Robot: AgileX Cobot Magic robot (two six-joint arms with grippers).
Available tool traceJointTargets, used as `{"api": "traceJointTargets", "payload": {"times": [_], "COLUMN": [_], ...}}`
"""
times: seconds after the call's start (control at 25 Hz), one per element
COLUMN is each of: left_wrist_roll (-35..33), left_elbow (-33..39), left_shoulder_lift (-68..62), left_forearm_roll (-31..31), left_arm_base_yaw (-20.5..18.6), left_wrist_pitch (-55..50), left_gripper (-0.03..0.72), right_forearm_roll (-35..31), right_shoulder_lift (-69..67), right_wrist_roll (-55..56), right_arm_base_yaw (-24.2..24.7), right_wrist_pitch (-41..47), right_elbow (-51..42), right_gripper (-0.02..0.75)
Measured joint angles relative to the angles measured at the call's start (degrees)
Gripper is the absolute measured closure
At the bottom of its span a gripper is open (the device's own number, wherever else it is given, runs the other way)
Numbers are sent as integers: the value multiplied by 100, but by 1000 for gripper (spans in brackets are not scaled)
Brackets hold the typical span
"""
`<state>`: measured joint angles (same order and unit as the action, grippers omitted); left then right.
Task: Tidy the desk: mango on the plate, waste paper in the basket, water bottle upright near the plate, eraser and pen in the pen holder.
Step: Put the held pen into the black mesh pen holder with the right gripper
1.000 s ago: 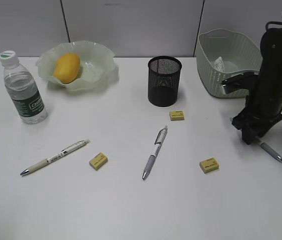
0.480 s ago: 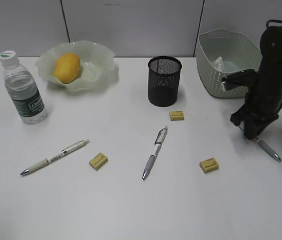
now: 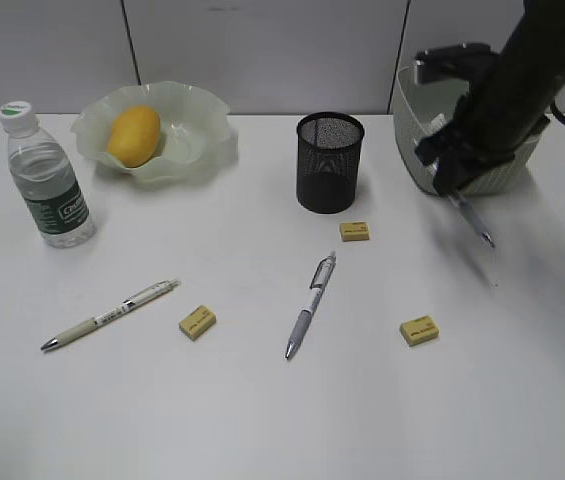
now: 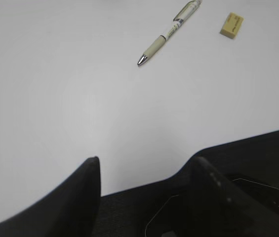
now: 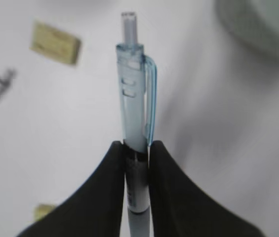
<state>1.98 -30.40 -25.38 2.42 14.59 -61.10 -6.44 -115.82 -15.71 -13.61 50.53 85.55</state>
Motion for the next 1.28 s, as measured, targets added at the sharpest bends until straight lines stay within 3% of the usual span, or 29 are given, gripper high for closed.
{"api": "traceJointTargets", "payload": {"times": [0.32,0.68,0.96,1.28], "left_wrist_roll": [0,0,0,0], "left_elbow": [0,0,0,0], "left_shoulder_lift": [0,0,0,0], "left_forearm_roll": [-5,-5,-5,-5], "left_arm_base_yaw": [0,0,0,0], "left_wrist_pitch": [0,0,0,0], "left_gripper": [253,258,259,260], "right_forearm_roll": [-615,-802,-827,-874], "right_shoulder_lift": [254,168,-491,-1029], "right_wrist_roll": [-30,-41,-41,-41], "right_arm_base_yaw": [-604,-1046,-1111,-1111], "right_wrist_pitch": [-1800,-4157,-4406,-4123], "right_elbow": [865,943,943,927], "right_gripper": [613,613,613,613]}}
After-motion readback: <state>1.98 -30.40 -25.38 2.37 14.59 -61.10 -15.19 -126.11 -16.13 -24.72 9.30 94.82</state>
